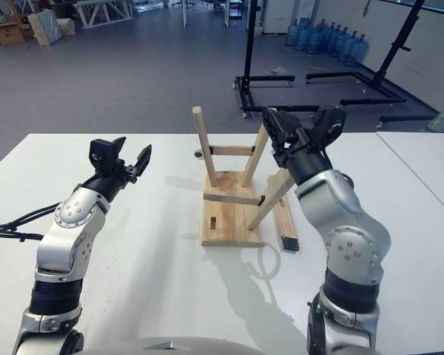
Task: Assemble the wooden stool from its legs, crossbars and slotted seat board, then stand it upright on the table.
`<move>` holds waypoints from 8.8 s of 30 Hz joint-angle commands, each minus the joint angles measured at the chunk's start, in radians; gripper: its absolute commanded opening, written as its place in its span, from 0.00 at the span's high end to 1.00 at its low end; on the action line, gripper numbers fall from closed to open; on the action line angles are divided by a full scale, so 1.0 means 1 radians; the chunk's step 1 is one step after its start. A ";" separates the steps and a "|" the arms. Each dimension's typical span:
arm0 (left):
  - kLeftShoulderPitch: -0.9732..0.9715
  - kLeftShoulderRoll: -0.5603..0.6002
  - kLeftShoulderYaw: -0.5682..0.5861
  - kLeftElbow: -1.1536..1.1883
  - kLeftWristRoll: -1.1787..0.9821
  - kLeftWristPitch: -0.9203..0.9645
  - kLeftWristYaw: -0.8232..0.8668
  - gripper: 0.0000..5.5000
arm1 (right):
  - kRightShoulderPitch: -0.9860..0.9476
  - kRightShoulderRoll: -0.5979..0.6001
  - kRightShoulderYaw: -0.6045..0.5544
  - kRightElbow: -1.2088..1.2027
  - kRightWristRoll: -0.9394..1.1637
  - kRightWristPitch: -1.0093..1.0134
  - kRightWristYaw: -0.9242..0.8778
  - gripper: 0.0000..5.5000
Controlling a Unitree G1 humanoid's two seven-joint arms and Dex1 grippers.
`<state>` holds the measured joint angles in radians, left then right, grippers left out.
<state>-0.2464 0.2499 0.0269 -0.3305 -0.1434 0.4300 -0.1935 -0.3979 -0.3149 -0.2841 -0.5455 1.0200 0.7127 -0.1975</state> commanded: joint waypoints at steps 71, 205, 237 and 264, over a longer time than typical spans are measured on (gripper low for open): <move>-0.353 -0.160 0.351 -0.011 -1.444 0.452 0.424 0.39 | 0.187 -0.105 0.407 -0.197 -0.781 -0.341 0.516 0.63; -0.151 0.046 0.196 -0.043 -0.711 0.444 0.127 0.82 | 0.337 -0.328 0.190 -0.091 -0.194 -0.049 0.826 0.61; -0.071 0.061 0.041 0.004 -0.504 0.356 0.041 0.82 | 0.368 -0.243 0.250 -0.144 -0.221 -0.054 0.738 0.61; 0.069 0.094 -0.108 -0.086 -0.348 0.290 -0.041 0.82 | 0.369 -0.218 0.379 -0.132 -0.374 -0.077 0.667 0.63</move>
<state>-0.2477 0.3392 -0.0182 -0.4439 -0.5276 0.6667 -0.2207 -0.0433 -0.5559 0.0719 -0.7141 0.6487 0.5884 0.4986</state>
